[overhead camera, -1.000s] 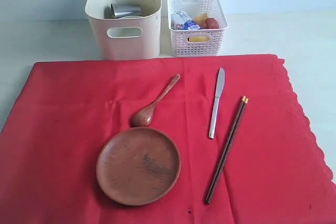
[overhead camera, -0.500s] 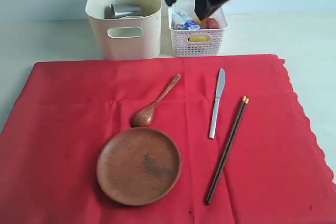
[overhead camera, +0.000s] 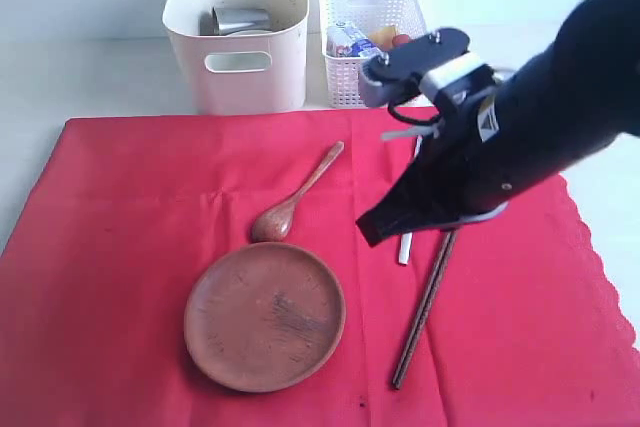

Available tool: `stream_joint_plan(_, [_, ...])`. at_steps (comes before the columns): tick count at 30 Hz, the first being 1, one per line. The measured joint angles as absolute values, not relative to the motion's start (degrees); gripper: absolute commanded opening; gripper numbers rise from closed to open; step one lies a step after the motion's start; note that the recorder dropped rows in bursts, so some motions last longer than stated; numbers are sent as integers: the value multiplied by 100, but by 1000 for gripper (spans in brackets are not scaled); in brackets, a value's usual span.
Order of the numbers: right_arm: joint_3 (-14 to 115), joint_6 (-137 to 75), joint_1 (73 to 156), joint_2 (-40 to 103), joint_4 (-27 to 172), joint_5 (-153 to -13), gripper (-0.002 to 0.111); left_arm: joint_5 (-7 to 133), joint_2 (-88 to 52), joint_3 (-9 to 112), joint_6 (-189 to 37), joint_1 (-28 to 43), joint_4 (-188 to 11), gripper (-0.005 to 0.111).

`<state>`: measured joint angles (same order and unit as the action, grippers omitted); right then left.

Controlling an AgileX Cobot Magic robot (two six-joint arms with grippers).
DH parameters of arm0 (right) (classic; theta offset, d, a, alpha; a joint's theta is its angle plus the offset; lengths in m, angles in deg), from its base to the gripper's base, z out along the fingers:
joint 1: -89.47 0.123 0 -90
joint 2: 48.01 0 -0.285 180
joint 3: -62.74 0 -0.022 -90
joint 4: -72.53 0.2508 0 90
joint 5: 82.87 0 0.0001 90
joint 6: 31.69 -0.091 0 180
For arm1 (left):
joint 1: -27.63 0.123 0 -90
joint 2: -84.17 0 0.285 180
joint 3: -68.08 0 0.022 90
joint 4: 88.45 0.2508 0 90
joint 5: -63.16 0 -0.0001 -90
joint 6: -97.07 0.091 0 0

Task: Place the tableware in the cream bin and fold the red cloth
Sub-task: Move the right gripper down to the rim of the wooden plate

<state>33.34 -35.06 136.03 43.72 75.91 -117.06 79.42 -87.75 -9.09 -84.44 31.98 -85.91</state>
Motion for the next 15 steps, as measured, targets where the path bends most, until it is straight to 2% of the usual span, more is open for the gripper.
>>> stream_joint_plan(5, [2892, -3495, 13603, 4445, 7736, -11076, 0, 7942, -8775, -909, -8444, 3198, -8591, 1])
stream_joint_plan(15, [2881, -3495, 13603, 4936, 8414, -9374, 0, 7942, -8775, -909, -8444, 3198, -8591, 1])
